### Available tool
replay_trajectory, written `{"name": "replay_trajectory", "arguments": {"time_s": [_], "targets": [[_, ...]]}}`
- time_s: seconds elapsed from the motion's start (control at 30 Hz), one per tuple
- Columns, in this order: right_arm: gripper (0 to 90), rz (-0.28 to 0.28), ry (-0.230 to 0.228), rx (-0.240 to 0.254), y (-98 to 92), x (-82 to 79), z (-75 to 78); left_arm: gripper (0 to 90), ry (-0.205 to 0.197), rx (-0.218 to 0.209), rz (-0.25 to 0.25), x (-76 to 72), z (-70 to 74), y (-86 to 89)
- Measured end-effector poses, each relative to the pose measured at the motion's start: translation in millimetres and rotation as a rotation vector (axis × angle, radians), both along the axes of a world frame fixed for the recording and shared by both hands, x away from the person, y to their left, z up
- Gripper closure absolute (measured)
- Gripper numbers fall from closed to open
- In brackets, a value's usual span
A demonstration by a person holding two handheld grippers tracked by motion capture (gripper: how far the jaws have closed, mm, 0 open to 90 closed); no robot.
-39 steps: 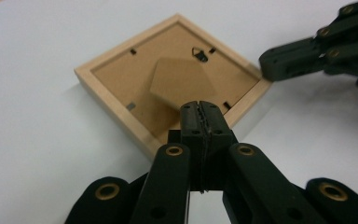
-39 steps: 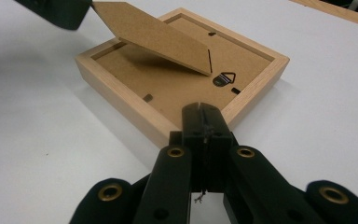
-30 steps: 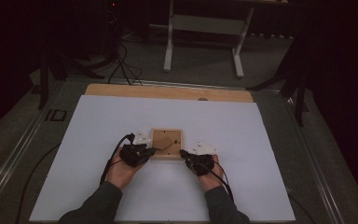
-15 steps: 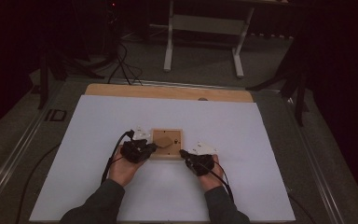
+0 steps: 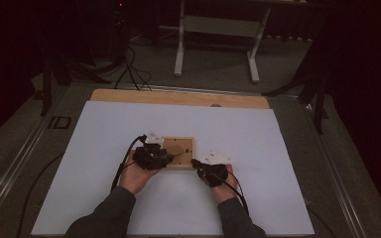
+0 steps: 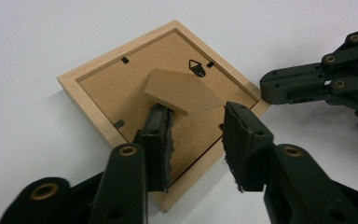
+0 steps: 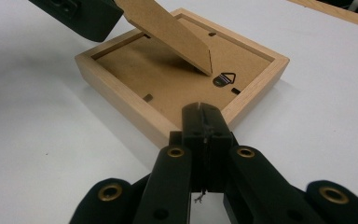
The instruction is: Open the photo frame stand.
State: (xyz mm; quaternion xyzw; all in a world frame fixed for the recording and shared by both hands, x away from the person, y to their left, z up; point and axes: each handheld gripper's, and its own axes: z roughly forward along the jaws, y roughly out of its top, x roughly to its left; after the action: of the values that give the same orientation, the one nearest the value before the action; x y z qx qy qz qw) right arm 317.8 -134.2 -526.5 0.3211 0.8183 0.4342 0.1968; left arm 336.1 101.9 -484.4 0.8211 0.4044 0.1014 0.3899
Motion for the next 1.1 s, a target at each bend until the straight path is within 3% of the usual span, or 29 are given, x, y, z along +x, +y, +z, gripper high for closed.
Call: {"name": "replay_trajectory", "arguments": {"time_s": [0.47, 0.87, 1.1], "targets": [[89.7, 0.001, 0.001, 0.001, -0.1, 0.0, 0.0, 52.4, 0.097, -0.073, 0.041, 14.6, -5.4, -7.9], [89.6, 0.003, 0.000, -0.001, 0.0, 0.1, 0.1, 50.7, 0.137, -0.103, 0.085, 23.3, -7.2, -7.5], [89.6, 0.004, -0.002, -0.003, 0.1, 0.0, 0.1, 51.2, 0.152, -0.106, 0.084, 26.8, -9.1, -8.0]]}}
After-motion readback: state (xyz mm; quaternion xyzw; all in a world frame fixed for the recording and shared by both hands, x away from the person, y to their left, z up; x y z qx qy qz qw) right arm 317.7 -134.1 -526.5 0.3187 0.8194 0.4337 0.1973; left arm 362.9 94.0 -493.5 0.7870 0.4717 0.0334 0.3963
